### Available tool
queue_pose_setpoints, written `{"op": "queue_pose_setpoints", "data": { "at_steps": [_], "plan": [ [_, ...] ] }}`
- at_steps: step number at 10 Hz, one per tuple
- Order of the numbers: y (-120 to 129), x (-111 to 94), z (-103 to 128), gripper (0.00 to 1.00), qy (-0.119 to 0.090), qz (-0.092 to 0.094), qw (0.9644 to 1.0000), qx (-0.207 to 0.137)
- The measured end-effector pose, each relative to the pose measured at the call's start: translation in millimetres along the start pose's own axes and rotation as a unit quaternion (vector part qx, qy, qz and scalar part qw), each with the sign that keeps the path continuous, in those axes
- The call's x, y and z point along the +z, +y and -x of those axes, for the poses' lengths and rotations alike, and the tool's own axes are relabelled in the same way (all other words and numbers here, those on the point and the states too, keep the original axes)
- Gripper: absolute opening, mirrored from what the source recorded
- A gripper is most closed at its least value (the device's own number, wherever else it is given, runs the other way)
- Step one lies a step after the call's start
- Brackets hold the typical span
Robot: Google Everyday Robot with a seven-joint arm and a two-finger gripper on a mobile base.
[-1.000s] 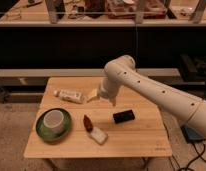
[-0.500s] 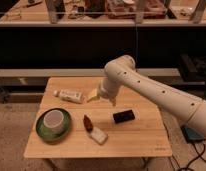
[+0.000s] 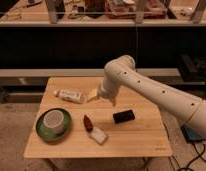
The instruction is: Move the arm in a circular motion
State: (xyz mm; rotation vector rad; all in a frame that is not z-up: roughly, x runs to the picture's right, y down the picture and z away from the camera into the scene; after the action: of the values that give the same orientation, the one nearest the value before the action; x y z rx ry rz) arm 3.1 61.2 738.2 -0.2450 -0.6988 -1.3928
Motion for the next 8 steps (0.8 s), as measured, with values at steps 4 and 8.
{"op": "queue_pose_setpoints", "data": {
  "at_steps": [4,8],
  "plan": [
    [25.7,-6.4,-22.8,0.5,0.007,0.008,0.9997,0.024],
    [63.2,-21.7,-85.7,0.43,0.012,0.003,0.9992,0.039]
  ]
}}
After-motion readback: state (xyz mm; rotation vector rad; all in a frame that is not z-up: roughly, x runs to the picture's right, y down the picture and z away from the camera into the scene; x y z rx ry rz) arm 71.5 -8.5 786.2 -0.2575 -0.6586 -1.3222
